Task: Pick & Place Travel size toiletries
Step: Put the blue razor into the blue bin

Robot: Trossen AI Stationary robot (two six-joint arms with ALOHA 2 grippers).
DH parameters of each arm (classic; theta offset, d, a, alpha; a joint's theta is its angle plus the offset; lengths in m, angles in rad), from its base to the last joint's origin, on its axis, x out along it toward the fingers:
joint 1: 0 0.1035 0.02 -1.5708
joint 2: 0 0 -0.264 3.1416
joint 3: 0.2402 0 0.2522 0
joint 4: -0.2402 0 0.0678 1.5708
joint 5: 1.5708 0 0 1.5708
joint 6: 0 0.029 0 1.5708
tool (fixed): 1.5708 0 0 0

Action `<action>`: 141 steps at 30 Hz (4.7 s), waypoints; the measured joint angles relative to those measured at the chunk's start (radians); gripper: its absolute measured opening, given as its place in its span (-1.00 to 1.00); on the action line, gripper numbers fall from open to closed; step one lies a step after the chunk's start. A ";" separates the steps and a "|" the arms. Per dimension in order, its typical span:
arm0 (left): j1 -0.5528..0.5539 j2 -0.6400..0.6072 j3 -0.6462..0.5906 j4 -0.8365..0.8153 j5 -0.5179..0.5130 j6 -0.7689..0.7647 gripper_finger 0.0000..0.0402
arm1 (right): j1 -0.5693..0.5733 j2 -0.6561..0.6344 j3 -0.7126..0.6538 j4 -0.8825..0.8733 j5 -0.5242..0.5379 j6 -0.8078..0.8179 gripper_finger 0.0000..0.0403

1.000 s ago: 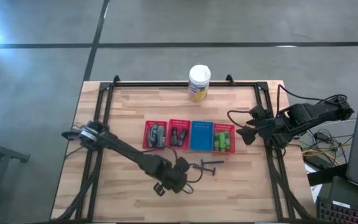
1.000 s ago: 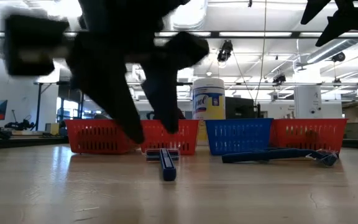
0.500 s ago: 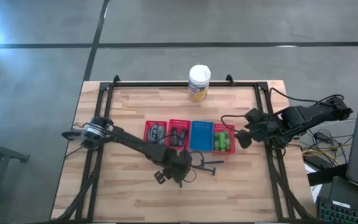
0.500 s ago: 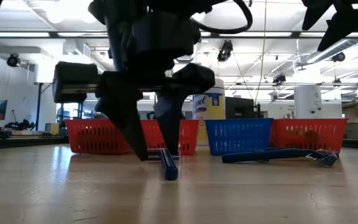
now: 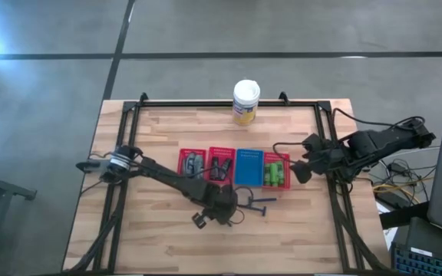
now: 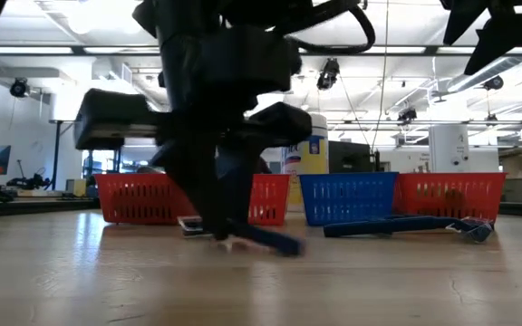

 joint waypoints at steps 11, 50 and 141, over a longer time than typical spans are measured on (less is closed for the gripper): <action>0.104 -0.092 0.103 0.125 -0.073 -0.854 -0.85 | 0.000 -0.123 0.006 -0.002 0.020 0.037 0.82; 0.280 -0.018 0.079 0.314 -0.301 -1.706 -0.46 | 0.000 -0.142 0.006 0.000 0.109 0.014 0.82; -0.362 -0.808 -0.609 0.166 -0.929 -1.604 -0.45 | 0.000 0.475 -0.053 0.629 -0.303 -0.335 -0.96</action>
